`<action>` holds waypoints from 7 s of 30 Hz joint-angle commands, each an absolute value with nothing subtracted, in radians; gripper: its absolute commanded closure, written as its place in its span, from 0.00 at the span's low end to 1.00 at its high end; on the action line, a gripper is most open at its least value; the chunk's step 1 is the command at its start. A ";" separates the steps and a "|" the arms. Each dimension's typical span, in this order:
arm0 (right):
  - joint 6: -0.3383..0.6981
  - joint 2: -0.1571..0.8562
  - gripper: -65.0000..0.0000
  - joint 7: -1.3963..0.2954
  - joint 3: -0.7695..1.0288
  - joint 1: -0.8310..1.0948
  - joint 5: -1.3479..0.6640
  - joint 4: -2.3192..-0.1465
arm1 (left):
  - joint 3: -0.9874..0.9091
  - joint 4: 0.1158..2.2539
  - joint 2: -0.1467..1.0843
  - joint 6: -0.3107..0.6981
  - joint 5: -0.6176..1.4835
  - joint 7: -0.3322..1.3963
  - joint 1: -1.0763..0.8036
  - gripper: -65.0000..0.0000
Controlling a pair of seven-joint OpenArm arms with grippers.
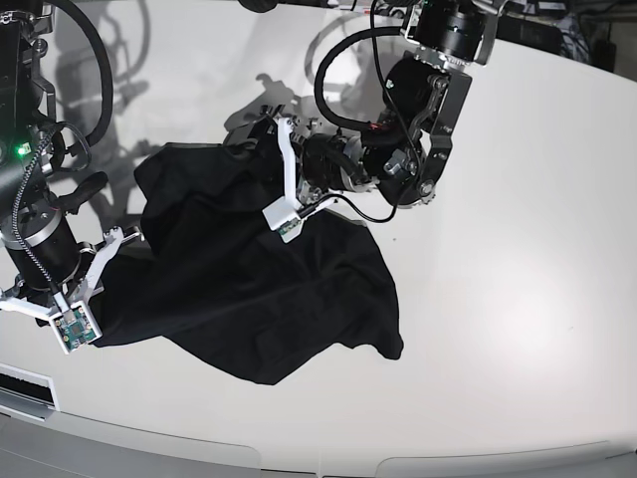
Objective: Layout the t-shirt on the table in an organized manner, then fold the t-shirt properly
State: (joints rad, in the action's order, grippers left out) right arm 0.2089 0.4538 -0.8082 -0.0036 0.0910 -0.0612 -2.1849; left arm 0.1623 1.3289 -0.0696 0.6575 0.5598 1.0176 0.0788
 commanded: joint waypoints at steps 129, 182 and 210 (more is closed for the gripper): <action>0.154 0.499 1.00 -0.807 0.289 0.056 -0.127 -2.068 | 0.169 1.090 0.056 0.517 0.503 0.706 0.347 0.26; 0.428 0.603 1.00 -0.831 0.289 0.075 -0.295 -2.057 | 0.170 1.201 0.355 0.569 0.846 1.156 1.071 1.00; 0.576 0.591 1.00 -0.790 0.287 0.349 -0.678 -2.057 | 0.301 1.198 0.583 0.582 0.857 0.954 0.426 1.00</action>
State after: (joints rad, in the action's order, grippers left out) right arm 0.5755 0.5743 -0.8146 0.2768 0.3641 -0.6575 -2.0418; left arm 0.3130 1.1797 0.5716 0.5747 0.8280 0.9638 0.3862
